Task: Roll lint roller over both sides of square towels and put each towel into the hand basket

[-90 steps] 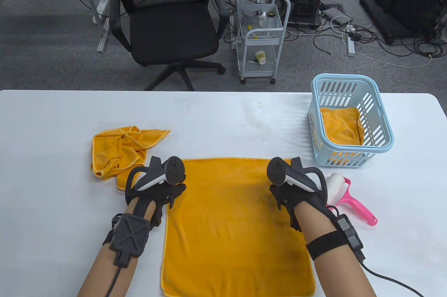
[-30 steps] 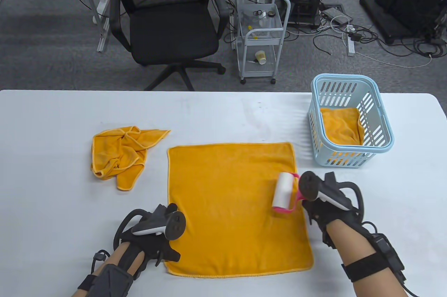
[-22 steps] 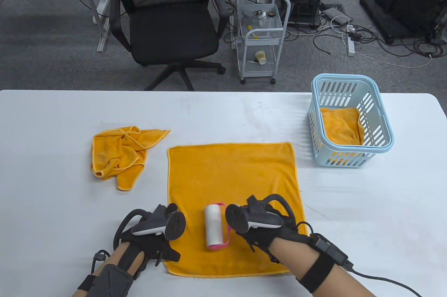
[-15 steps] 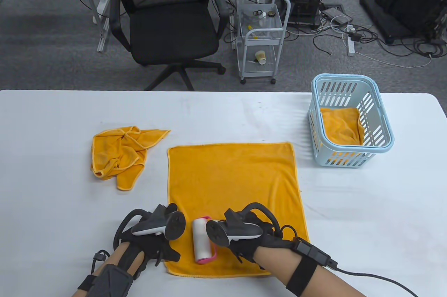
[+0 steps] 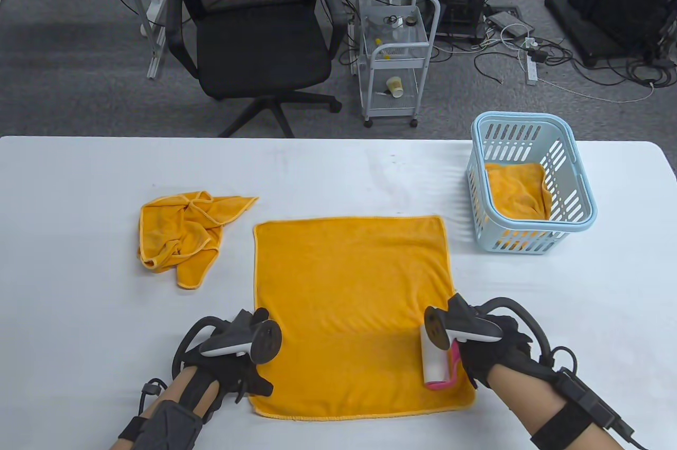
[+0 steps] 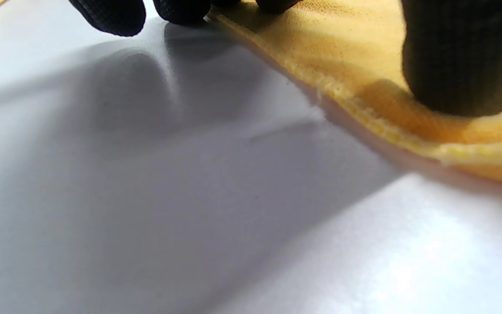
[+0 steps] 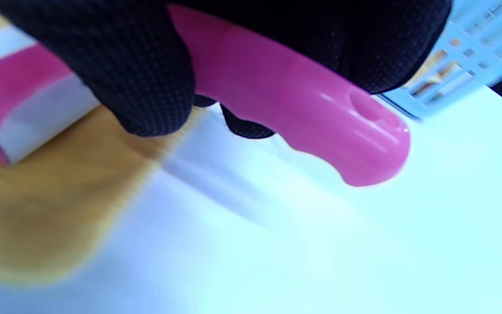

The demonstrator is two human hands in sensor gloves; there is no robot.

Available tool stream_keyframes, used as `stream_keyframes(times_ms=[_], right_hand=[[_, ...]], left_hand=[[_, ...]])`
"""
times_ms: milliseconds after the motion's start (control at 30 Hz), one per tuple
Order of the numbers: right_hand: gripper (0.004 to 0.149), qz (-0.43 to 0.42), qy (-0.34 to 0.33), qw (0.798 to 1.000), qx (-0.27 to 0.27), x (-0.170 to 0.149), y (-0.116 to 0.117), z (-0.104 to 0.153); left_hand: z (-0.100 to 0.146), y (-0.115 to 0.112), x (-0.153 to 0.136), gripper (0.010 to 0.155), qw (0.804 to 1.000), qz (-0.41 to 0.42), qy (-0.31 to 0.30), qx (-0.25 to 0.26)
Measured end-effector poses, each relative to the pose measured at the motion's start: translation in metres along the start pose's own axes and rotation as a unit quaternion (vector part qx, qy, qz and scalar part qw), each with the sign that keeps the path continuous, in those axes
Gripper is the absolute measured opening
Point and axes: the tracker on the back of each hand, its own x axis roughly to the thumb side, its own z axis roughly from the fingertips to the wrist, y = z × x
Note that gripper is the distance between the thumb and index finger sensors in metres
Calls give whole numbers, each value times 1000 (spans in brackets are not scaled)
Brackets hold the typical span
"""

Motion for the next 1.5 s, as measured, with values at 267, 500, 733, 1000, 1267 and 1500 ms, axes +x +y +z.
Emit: stream_keyframes(times_ms=[267,500,733,1000,1267,1500], right_hand=[[55,-80,-62,987,-127,31,-49,-6],[57,-92,-129,965,-207,126,-96,-32],[58,-82,-117,969,-202,154,-94,-56],[59,-109,-30,979,-171,72,-57,-58],[58,-159,68,976,-133,-17,-5,-51],[57,-176,28,968,-178,10,-41,-54]], left_hand=[[0,0,0,106,1000,2,-1,1],[0,0,0,107,1000,3,0,1],[0,0,-1,106,1000,4,-2,2],[0,0,-1,106,1000,3,-3,2],[0,-1,-1,106,1000,1,-5,3],[-1,-1,0,106,1000,0,-6,4]])
